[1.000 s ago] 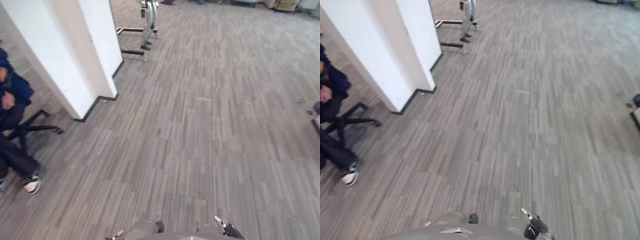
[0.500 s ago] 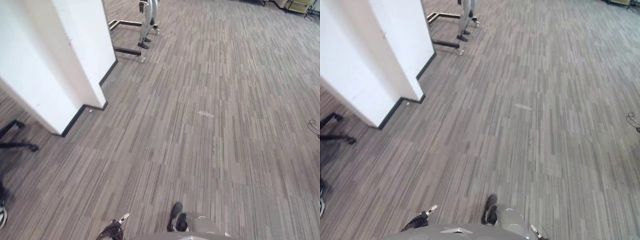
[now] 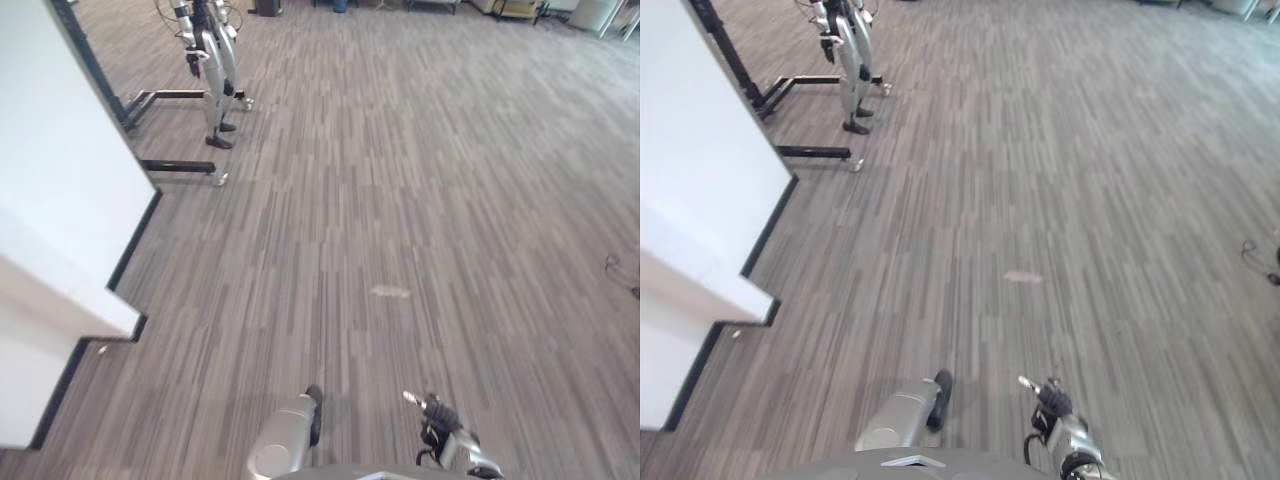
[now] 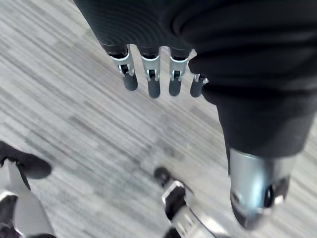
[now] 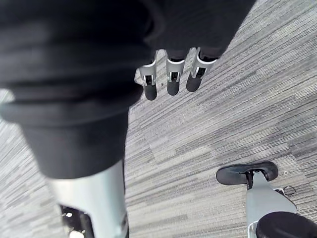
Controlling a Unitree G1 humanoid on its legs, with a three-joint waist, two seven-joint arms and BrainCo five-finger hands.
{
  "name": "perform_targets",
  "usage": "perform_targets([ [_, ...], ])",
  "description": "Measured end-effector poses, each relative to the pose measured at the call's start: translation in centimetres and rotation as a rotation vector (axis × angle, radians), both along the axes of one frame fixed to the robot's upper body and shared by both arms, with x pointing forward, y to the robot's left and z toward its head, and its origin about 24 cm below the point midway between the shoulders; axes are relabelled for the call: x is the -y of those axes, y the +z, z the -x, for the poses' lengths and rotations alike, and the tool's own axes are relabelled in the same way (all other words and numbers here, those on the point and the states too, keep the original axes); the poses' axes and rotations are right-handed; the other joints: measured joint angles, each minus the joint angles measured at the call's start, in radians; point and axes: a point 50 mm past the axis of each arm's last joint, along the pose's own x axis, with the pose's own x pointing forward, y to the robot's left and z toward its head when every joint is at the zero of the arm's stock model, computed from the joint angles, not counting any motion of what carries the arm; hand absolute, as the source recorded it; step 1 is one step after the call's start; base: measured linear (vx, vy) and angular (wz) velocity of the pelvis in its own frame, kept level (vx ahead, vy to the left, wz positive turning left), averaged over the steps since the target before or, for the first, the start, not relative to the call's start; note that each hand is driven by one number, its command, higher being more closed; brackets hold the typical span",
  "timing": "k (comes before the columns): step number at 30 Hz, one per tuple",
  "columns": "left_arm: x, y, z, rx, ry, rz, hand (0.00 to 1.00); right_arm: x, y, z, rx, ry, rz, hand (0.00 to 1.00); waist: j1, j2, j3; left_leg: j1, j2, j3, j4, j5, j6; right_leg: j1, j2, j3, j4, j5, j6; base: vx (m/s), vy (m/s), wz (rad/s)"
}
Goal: Organize washtable
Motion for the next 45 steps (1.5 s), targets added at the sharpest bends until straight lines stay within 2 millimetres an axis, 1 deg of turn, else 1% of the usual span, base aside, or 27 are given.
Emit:
perform_targets([
  [1,-0.6,0.2,-1.2,0.033,-0.023,-0.019,0.00,0.4,-0.4,1.7,-0.046,-0.034,-0.003,0.00,-0.013,0.016,0.002,0.089,-0.005,-0.020,-0.025,-0.044,0.017,-0.068,-0.026,-0.063,0.100,-0.030,-0.047,0.69,0.049,0.32],
  [2,-1.0,0.4,-2.3,0.074,-0.039,-0.042,0.00,0.7,-0.7,3.0,-0.074,-0.061,-0.002,0.00,-0.014,0.031,0.005,0.176,0.001,-0.036,-0.072,-0.075,0.025,-0.127,-0.023,-0.100,0.089,-0.071,-0.061,0.66,0.051,0.22],
  [4,-1.1,0.7,-5.0,0.152,-0.077,-0.055,0.00,1.7,-0.7,4.1,-0.083,-0.132,0.005,0.00,-0.031,0.045,-0.002,0.264,0.012,-0.071,-0.117,-0.119,0.034,-0.227,-0.003,-0.147,-0.046,-0.151,-0.052,0.58,-0.026,0.34],
  [6,-0.8,1.2,-8.3,0.239,-0.113,-0.060,0.00,2.6,-0.7,5.3,-0.100,-0.190,0.021,0.00,-0.046,0.059,-0.004,0.310,0.033,-0.116,-0.123,-0.167,0.029,-0.296,0.019,-0.201,-0.317,-0.157,-0.027,0.59,-0.096,0.63],
  [8,-0.1,1.8,-10.9,0.326,-0.118,-0.061,0.00,2.6,-1.0,7.6,-0.166,-0.248,0.010,0.00,-0.048,0.064,-0.010,0.367,0.061,-0.155,-0.116,-0.245,-0.004,-0.336,0.043,-0.193,-0.767,-0.046,0.004,0.69,-0.192,0.55],
  [9,0.1,1.9,-11.3,0.345,-0.097,-0.061,0.00,2.4,-1.1,8.6,-0.195,-0.272,0.002,0.00,-0.052,0.064,-0.018,0.390,0.066,-0.172,-0.110,-0.284,-0.014,-0.360,0.043,-0.176,-0.830,-0.018,0.009,0.65,-0.251,0.37],
  [11,0.7,1.6,-10.5,0.328,-0.069,-0.048,0.00,2.4,-1.2,10.3,-0.241,-0.287,0.001,0.00,-0.068,0.087,-0.042,0.467,0.116,-0.203,-0.119,-0.337,-0.034,-0.388,0.067,-0.180,-0.779,0.011,0.005,0.78,-0.416,0.49],
  [12,0.7,1.3,-9.3,0.298,-0.055,-0.047,0.00,2.2,-1.2,11.3,-0.271,-0.294,-0.006,0.00,-0.081,0.079,-0.082,0.457,0.126,-0.222,-0.027,-0.347,-0.053,-0.385,0.084,-0.203,-0.782,0.063,-0.006,0.81,-0.490,0.60],
  [13,0.7,1.3,-9.2,0.296,-0.041,-0.045,0.00,1.9,-1.3,11.5,-0.276,-0.299,-0.015,0.00,-0.085,0.073,-0.092,0.429,0.123,-0.231,0.073,-0.349,-0.055,-0.365,0.092,-0.189,-0.791,0.177,-0.042,0.73,-0.435,0.46],
  [14,1.8,0.9,-8.7,0.279,-0.006,-0.010,0.00,3.3,-1.0,11.6,-0.267,-0.324,0.015,0.00,-0.078,0.131,-0.106,0.350,0.163,-0.247,0.300,-0.293,-0.096,-0.321,0.149,-0.220,-0.774,0.178,-0.076,0.63,-0.376,0.15],
  [15,2.4,0.7,-8.3,0.271,0.020,0.016,0.00,3.9,-0.9,10.1,-0.229,-0.305,0.033,0.00,-0.058,0.128,-0.102,0.254,0.166,-0.234,0.505,-0.123,-0.133,-0.267,0.163,-0.219,-0.798,0.139,-0.096,0.55,-0.302,0.01],
  [16,2.4,0.7,-8.4,0.272,0.019,0.019,0.00,4.0,-0.8,9.3,-0.213,-0.283,0.036,0.00,-0.051,0.128,-0.099,0.213,0.177,-0.213,0.578,-0.116,-0.128,-0.232,0.174,-0.219,-0.820,0.134,-0.104,0.46,-0.286,0.06],
  [17,1.9,0.8,-8.6,0.281,0.029,0.008,0.00,3.5,-0.8,7.5,-0.180,-0.240,0.027,0.00,-0.045,0.120,-0.081,0.161,0.199,-0.162,0.651,-0.147,-0.094,-0.142,0.179,-0.217,-0.863,0.129,-0.111,0.45,-0.297,0.26],
  [18,1.2,0.9,-8.7,0.290,0.022,-0.006,0.00,3.0,-0.7,5.5,-0.139,-0.199,0.019,0.00,-0.038,0.097,-0.065,0.116,0.200,-0.122,0.643,-0.181,-0.092,-0.064,0.173,-0.218,-0.895,0.121,-0.122,0.51,-0.328,0.24],
  [21,0.8,0.7,-7.6,0.253,0.000,-0.010,0.00,2.6,0.1,1.2,-0.022,-0.130,0.030,0.00,-0.018,0.093,-0.052,0.061,0.170,-0.054,0.383,-0.233,-0.107,0.033,0.156,-0.207,-0.920,0.104,-0.117,0.24,-0.128,-0.09],
  [22,0.8,0.6,-6.8,0.229,-0.002,-0.008,0.00,2.6,0.8,-0.6,0.054,-0.130,0.034,0.00,-0.010,0.098,-0.056,0.065,0.149,-0.036,0.146,-0.196,-0.120,0.047,0.152,-0.202,-0.919,0.074,-0.095,-0.22,0.138,-0.42],
  [23,1.4,0.2,-5.2,0.179,-0.008,0.007,0.00,2.8,1.8,-2.8,0.147,-0.075,0.067,0.00,-0.003,0.143,-0.069,0.043,0.153,-0.031,-0.085,-0.001,-0.058,0.062,0.184,-0.197,-0.910,0.002,-0.052,-0.34,0.273,-0.48],
  [24,1.6,0.1,-4.5,0.157,-0.015,0.012,0.00,2.8,2.2,-3.6,0.182,-0.061,0.075,0.00,0.001,0.160,-0.065,0.013,0.151,-0.047,-0.060,0.071,-0.021,0.072,0.194,-0.194,-0.899,-0.049,-0.033,-0.21,0.329,-0.29],
  [25,1.7,-0.1,-3.8,0.111,-0.006,0.017,0.00,2.1,2.3,-4.0,0.194,-0.058,0.059,0.00,-0.010,0.151,-0.045,0.021,0.140,-0.049,0.011,0.023,-0.025,0.098,0.180,-0.194,-0.870,-0.076,-0.020,-0.09,0.288,-0.01],
  [27,0.5,0.1,-3.6,0.096,-0.041,-0.011,0.00,1.0,1.5,-2.7,0.158,-0.065,0.025,0.00,-0.011,0.086,-0.052,0.076,0.089,-0.043,-0.080,0.020,-0.023,0.081,0.125,-0.172,-0.800,-0.111,-0.029,-0.06,0.281,0.21],
  [31,0.1,0.3,-4.8,0.120,-0.089,-0.023,0.00,0.4,0.6,-0.6,0.090,-0.071,0.003,0.00,-0.025,0.076,-0.053,0.137,0.066,-0.039,-0.166,0.004,-0.009,0.046,0.090,-0.148,-0.692,-0.085,0.001,-0.17,0.282,-0.01],
  [35,-0.2,0.6,-6.2,0.163,-0.118,-0.038,0.00,0.7,-0.2,2.1,0.002,-0.130,-0.010,0.00,-0.034,0.076,-0.053,0.194,0.064,-0.061,-0.195,-0.004,0.002,-0.038,0.067,-0.139,-0.467,-0.027,-0.003,-0.23,0.257,0.12],
  [37,-0.2,0.7,-6.5,0.176,-0.126,-0.040,0.00,1.0,-0.4,3.2,-0.024,-0.171,-0.010,0.00,-0.036,0.070,-0.056,0.209,0.067,-0.075,-0.205,-0.011,0.006,-0.059,0.054,-0.137,-0.416,-0.053,-0.019,-0.27,0.278,0.19],
  [39,-0.2,0.6,-6.3,0.173,-0.123,-0.040,0.00,1.2,-0.7,4.6,-0.064,-0.215,-0.017,0.00,-0.032,0.068,-0.059,0.232,0.082,-0.090,-0.228,-0.015,-0.004,-0.077,0.036,-0.141,-0.454,-0.113,-0.016,-0.18,0.198,0.10],
  [42,-0.4,0.6,-6.1,0.172,-0.116,-0.043,0.00,1.2,-0.9,5.6,-0.100,-0.252,-0.031,0.00,-0.037,0.060,-0.067,0.233,0.097,-0.112,-0.232,-0.013,-0.016,-0.078,0.044,-0.113,-0.611,-0.111,-0.006,-0.15,0.104,0.25],
  [43,-0.7,0.6,-5.8,0.161,-0.118,-0.048,0.00,1.0,-1.1,6.0,-0.122,-0.238,-0.034,0.00,-0.036,0.045,-0.074,0.238,0.094,-0.112,-0.233,-0.011,-0.023,-0.069,0.038,-0.106,-0.703,-0.075,0.014,-0.21,-0.042,0.08],
  [45,-1.2,0.6,-4.7,0.127,-0.099,-0.056,0.00,0.4,-1.3,6.4,-0.147,-0.231,-0.049,0.00,-0.029,0.014,-0.097,0.261,0.080,-0.104,-0.270,-0.006,-0.045,-0.062,0.025,-0.104,-0.804,0.066,0.030,-0.17,-0.158,-0.04],
])
